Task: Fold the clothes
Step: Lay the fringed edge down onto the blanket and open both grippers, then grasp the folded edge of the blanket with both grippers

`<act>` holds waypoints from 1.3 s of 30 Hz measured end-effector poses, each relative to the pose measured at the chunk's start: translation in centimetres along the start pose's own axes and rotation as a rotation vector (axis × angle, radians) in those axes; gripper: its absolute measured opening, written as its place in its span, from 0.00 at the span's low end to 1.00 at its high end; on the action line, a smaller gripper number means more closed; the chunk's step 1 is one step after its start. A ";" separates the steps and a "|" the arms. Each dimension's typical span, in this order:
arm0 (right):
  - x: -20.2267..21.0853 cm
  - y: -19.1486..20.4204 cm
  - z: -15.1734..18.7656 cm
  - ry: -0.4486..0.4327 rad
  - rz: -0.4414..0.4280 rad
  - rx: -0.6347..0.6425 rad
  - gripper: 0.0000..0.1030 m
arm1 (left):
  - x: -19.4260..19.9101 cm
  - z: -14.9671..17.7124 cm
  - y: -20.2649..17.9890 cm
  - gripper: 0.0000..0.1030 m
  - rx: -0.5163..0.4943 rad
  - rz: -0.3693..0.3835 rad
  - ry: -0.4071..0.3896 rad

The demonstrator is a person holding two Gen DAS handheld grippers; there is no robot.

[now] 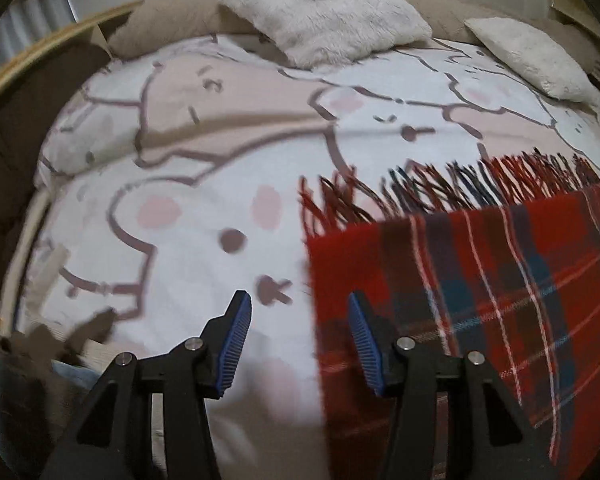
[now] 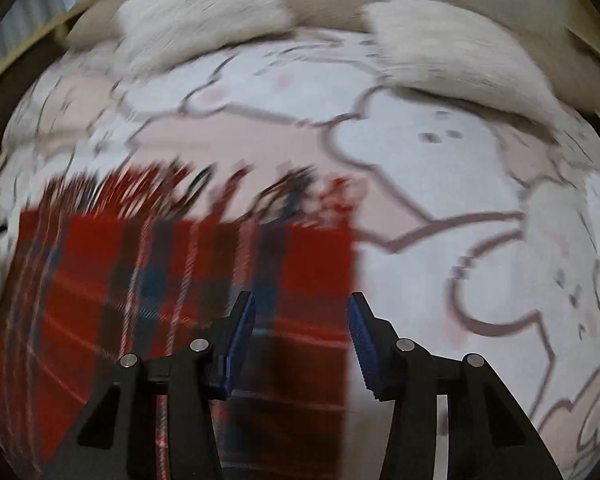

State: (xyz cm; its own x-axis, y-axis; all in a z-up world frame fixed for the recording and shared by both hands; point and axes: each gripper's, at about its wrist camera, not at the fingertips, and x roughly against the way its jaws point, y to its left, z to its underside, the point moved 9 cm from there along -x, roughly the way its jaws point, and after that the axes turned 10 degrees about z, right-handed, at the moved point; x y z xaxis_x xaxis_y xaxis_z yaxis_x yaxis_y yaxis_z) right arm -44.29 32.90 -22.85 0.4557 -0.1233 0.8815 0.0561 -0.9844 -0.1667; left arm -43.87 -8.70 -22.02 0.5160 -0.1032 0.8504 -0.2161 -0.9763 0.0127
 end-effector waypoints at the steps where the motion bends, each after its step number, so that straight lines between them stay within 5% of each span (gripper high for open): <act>1: -0.7 1.4 0.0 0.010 -0.008 0.029 0.47 | -0.6 0.2 -0.3 0.48 -0.002 0.006 0.007; 7: -3.9 0.8 -0.7 0.036 0.079 -0.006 0.47 | -2.1 1.7 0.8 0.48 -0.011 -0.049 0.061; 9: -2.3 -1.0 -0.8 0.017 0.112 -0.038 0.47 | 0.4 2.3 -0.2 0.48 -0.078 -0.042 0.049; 12: 2.5 -0.4 0.8 -0.041 0.048 0.030 0.47 | 4.8 4.7 -3.6 0.48 -0.166 0.019 0.039; 15: 7.6 2.9 4.9 -0.079 -0.009 0.162 0.47 | 9.1 8.8 -7.8 0.48 -0.164 0.146 0.038; 20: 13.9 11.6 14.2 -0.054 -0.244 0.257 0.47 | 13.8 17.5 -15.2 0.48 -0.092 0.333 0.026; 22: 15.5 15.2 17.9 -0.045 -0.325 0.286 0.47 | 14.4 20.8 -17.5 0.48 -0.104 0.345 0.029; 28: 16.3 19.9 25.6 -0.052 -0.337 0.339 0.47 | 14.4 27.7 -17.7 0.48 -0.107 0.302 0.061; 35: 15.4 10.2 28.7 -0.073 -0.184 0.168 0.47 | 15.8 30.0 -11.8 0.48 -0.034 0.245 0.000; 39: 15.0 3.2 30.9 -0.038 -0.126 -0.004 0.47 | 16.5 31.2 -10.2 0.49 -0.110 0.178 -0.018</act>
State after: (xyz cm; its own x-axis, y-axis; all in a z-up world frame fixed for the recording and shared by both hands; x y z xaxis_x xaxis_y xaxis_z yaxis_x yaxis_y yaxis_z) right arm -9.81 31.77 -23.78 0.4786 0.0066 0.8780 0.1115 -0.9923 -0.0533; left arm -7.30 -6.36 -24.48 0.4763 -0.2769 0.8346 -0.3944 -0.9156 -0.0787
